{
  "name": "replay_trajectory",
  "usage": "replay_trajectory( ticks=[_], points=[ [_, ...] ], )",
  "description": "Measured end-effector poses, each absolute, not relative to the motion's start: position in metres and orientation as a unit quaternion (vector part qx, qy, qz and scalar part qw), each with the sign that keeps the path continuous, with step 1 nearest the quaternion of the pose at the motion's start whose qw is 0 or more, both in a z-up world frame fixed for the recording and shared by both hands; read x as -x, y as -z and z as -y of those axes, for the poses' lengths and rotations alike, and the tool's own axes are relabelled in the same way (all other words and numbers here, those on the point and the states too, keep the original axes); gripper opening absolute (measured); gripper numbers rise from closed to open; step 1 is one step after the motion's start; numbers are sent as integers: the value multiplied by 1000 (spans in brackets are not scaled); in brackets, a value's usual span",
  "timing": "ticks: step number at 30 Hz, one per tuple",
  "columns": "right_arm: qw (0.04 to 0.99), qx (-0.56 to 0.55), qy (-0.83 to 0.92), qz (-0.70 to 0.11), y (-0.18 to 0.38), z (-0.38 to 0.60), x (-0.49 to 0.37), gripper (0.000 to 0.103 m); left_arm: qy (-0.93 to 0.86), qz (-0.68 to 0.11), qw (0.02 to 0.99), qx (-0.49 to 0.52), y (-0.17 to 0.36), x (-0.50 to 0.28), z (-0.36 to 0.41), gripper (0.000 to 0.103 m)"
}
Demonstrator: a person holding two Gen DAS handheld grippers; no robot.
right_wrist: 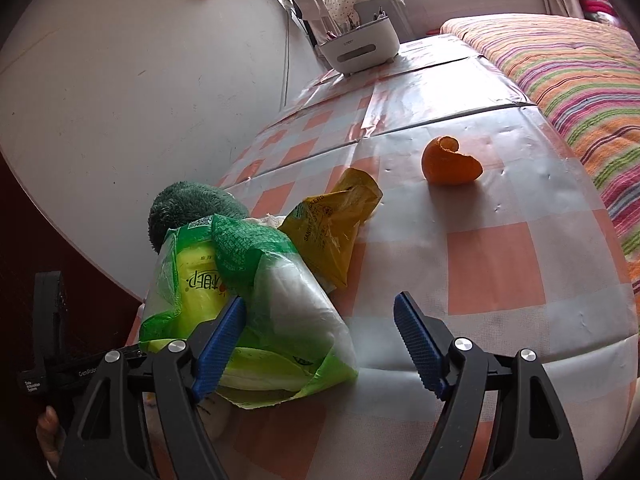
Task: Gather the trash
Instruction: 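Grasp the pill bottle with the left tool while the right tool grasps the green bag, then drop the pill bottle into the bin with the left tool while the right tool drops the green bag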
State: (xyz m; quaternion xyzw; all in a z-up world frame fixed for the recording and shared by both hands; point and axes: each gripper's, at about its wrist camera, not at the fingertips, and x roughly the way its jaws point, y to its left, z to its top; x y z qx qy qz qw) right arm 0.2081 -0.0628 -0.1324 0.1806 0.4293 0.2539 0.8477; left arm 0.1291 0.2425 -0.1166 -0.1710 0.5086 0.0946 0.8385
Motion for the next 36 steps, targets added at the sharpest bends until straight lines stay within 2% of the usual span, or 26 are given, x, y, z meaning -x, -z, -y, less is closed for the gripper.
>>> replay_trajectory(
  ticks=[5, 6, 8, 9, 10, 13, 27, 36],
  points=[
    [831, -186, -275, -446, 137, 58, -212, 73, -102, -505, 844, 146, 118, -127, -235, 93],
    [825, -189, -286, -449, 137, 57, -211, 70, -105, -502, 847, 138, 118, -126, -233, 86],
    [818, -192, -301, -451, 137, 55, -210, 43, -107, -498, 853, 115, 116, -124, -227, 57],
    [823, -180, -298, -449, 135, 53, -208, 40, -105, -499, 854, 106, 115, -124, -224, 52],
    [825, -173, -305, -444, 132, 51, -205, 31, -101, -498, 855, 101, 114, -124, -222, 45],
    [832, -163, -312, -429, 125, 48, -195, 26, -94, -495, 858, 100, 114, -123, -220, 29],
    [872, -179, -295, -346, 86, 78, -167, 25, -81, -452, 879, 125, 95, -119, -219, 28],
    [894, -183, -266, -311, 68, 109, -158, 25, -81, -404, 904, 117, 56, -110, -205, 28]
  ],
)
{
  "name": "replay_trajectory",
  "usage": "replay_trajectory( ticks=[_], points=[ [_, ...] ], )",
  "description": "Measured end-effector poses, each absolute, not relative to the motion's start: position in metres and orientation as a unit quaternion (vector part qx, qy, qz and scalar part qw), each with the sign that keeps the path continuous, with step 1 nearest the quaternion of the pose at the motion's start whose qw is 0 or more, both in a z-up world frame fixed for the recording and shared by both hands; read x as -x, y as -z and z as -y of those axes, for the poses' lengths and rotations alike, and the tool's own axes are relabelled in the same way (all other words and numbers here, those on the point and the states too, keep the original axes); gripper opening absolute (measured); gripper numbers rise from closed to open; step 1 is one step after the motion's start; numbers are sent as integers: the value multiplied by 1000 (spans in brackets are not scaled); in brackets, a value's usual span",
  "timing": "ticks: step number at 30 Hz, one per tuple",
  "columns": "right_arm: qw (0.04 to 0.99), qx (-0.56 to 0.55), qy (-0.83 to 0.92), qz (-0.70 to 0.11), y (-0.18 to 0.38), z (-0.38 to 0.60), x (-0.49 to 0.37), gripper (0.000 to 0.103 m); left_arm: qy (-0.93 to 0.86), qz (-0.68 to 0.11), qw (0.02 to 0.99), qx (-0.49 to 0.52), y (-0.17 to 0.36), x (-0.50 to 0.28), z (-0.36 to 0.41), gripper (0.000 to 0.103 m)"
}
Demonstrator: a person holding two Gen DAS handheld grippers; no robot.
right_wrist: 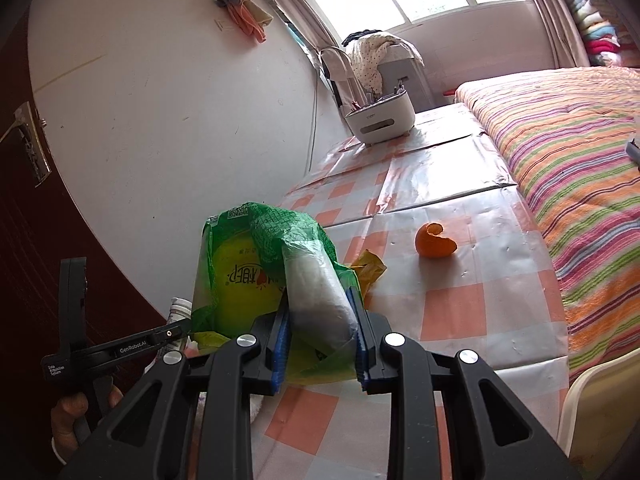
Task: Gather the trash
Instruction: 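Drop the pill bottle into the bin with the left tool while the right tool drops the green bag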
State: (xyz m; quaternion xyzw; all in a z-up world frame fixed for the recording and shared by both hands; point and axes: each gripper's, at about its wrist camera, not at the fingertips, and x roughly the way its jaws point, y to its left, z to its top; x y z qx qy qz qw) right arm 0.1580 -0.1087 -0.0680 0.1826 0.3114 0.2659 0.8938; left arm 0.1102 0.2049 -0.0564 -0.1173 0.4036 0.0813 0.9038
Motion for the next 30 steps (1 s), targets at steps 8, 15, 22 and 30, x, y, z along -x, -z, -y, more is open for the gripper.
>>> replay_trajectory(
  ticks=[8, 15, 22, 30],
  points=[
    [921, -158, -225, -276, 52, 142, -137, 25, -32, -367, 923, 108, 21, -103, -162, 28],
    [933, -155, -187, -264, 48, 179, -121, 25, 23, -359, 928, 92, 8, -103, -112, 28],
    [941, -157, -155, -257, 48, 207, -109, 25, 69, -364, 926, 73, 9, -100, -65, 28],
    [949, -160, -115, -244, 46, 238, -94, 25, 118, -365, 922, 54, 8, -96, -20, 28]
  ],
)
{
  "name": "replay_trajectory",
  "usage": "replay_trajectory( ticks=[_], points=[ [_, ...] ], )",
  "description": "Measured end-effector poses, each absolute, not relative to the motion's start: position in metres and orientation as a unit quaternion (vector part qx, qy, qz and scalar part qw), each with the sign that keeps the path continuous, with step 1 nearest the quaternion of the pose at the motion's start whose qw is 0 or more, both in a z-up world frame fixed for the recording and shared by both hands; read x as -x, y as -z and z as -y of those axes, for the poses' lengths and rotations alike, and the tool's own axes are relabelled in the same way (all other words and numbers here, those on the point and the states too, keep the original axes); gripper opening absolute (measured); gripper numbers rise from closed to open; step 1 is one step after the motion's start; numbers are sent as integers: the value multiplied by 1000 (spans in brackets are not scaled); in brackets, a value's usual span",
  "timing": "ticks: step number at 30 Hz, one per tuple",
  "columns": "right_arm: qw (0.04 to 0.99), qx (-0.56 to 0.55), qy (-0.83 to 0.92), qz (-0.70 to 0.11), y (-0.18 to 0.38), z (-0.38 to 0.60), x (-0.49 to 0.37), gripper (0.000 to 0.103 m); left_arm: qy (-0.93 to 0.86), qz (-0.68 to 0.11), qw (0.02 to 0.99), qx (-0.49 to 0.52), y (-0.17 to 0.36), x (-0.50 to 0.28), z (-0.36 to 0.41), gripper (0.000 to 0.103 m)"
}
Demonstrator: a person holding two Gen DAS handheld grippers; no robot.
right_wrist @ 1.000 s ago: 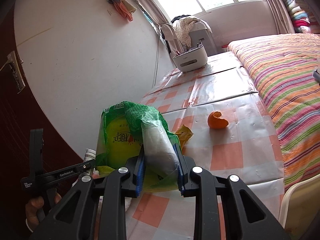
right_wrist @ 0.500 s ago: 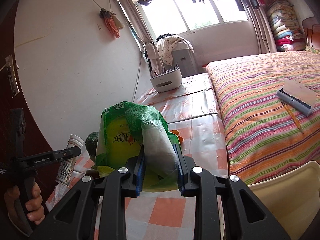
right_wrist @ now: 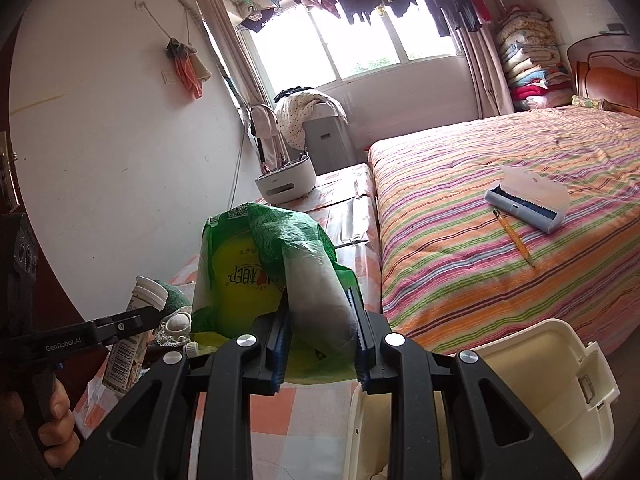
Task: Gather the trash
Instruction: 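Drop the pill bottle into the bin with the left tool while the right tool drops the green bag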
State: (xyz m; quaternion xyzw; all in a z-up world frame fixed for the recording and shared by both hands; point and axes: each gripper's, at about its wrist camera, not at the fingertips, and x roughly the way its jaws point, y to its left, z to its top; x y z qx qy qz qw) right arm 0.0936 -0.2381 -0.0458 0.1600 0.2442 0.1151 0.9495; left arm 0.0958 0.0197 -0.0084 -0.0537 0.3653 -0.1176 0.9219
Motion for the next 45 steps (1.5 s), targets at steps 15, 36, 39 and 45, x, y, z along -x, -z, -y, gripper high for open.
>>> replay_trajectory(
  ticks=[15, 36, 39, 45],
  points=[
    [968, -112, 38, -220, 50, 307, -50, 25, 200, -376, 904, 32, 14, -90, 61, 28],
    [951, -87, 185, -232, 66, 358, -28, 34, 267, -400, 877, 0, 27, -72, 138, 28],
    [951, -100, 186, -227, 65, 360, -27, 48, 271, -400, 876, -3, 26, -70, 142, 28],
    [950, -127, 192, -210, 61, 368, -22, 61, 274, -403, 873, -8, 28, -67, 149, 28]
  ],
)
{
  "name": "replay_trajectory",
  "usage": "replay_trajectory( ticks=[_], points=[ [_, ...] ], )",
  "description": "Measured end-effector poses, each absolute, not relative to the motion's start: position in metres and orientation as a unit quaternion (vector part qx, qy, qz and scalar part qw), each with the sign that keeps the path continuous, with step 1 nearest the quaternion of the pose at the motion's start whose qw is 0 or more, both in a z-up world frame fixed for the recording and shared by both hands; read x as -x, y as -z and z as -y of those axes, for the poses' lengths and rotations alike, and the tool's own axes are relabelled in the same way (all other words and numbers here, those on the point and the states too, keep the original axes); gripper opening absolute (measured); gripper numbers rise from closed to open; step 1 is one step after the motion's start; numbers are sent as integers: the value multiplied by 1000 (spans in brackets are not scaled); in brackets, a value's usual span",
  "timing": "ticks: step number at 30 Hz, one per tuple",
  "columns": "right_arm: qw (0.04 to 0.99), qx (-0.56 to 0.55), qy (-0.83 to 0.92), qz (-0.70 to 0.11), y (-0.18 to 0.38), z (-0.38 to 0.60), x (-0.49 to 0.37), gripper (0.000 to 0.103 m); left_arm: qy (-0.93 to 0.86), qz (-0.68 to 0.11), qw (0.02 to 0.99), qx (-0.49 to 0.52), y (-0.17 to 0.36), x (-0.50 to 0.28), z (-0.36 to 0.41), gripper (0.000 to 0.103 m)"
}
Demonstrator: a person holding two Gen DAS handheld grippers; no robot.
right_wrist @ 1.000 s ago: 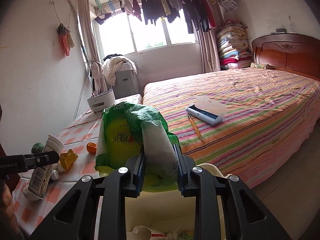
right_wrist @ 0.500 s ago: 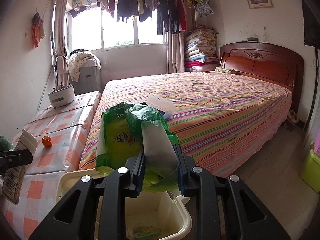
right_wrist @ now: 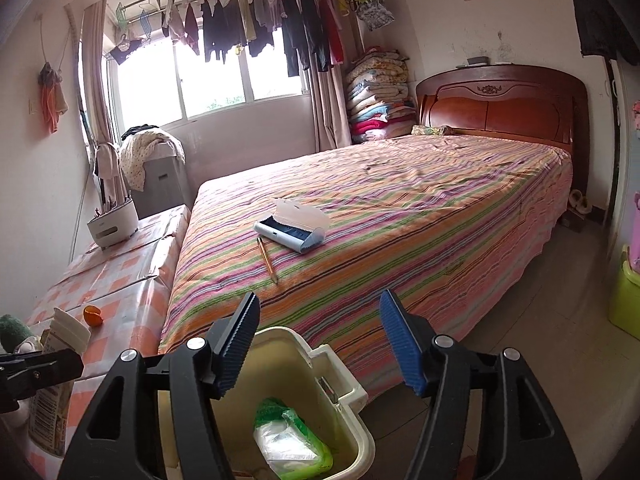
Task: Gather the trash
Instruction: 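Drop the pill bottle into the bin with the left tool while the right tool drops the green bag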
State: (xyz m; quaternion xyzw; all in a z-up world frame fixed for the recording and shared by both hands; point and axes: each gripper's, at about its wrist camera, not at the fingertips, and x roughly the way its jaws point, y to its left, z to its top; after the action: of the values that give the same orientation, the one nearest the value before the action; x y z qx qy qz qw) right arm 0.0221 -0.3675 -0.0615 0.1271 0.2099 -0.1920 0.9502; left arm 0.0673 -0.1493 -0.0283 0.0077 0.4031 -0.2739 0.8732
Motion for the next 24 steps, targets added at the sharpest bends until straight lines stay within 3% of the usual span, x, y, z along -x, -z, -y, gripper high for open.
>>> replay_trajectory(
  ticks=[17, 18, 20, 22, 24],
  points=[
    [951, -147, 191, -194, 58, 370, -19, 61, 288, -422, 859, -21, 40, -73, 165, 30],
    [951, -146, 191, -195, 58, 370, -19, 61, 288, -423, 859, -21, 40, -73, 165, 33],
    [951, -146, 190, -195, 58, 370, -19, 61, 280, -417, 865, -19, 37, -73, 163, 71],
    [951, -146, 189, -196, 59, 371, -19, 61, 263, -391, 882, -16, 30, -70, 157, 81],
    [951, -145, 188, -196, 59, 370, -20, 61, 253, -378, 890, -22, 24, -68, 155, 85]
  ],
)
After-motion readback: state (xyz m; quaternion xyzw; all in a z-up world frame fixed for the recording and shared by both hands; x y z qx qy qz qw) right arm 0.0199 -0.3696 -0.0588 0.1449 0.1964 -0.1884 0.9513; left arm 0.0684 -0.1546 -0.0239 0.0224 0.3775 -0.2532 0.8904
